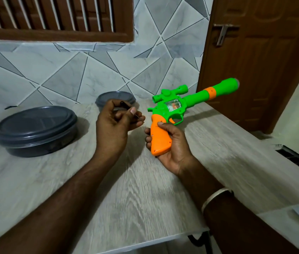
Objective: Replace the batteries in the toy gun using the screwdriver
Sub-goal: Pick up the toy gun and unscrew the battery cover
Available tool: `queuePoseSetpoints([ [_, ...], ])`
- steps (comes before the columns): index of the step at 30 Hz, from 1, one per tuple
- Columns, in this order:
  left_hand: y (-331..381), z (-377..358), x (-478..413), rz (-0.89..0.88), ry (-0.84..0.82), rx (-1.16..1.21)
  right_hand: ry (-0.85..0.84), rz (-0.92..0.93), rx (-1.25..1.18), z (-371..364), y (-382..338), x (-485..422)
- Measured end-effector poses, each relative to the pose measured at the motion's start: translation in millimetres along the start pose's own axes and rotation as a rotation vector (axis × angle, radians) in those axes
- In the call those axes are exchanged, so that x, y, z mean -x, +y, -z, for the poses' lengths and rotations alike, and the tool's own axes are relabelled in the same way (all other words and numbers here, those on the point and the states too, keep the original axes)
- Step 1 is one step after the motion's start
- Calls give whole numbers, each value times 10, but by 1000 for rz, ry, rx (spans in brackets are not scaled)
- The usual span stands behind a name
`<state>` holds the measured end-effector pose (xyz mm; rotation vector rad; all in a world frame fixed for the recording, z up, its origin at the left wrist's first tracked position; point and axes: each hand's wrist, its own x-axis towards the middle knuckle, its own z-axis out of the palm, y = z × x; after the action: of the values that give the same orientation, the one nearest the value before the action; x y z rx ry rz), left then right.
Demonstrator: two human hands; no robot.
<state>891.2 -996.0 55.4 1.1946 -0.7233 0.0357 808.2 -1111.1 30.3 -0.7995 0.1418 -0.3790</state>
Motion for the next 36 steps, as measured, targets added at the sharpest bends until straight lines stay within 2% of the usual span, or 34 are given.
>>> queuePoseSetpoints([
  [11, -2, -10, 70, 11, -106, 23, 45, 43, -28, 16, 37, -45],
  [17, -9, -35, 111, 7, -164, -39, 45, 58, 32, 0, 32, -18],
  [32, -72, -27, 99, -37, -195, -150, 95, 60, -37, -10, 43, -39],
  [36, -88, -12, 94, -100, -200, -219, 92, 54, -45, -2, 49, -46],
])
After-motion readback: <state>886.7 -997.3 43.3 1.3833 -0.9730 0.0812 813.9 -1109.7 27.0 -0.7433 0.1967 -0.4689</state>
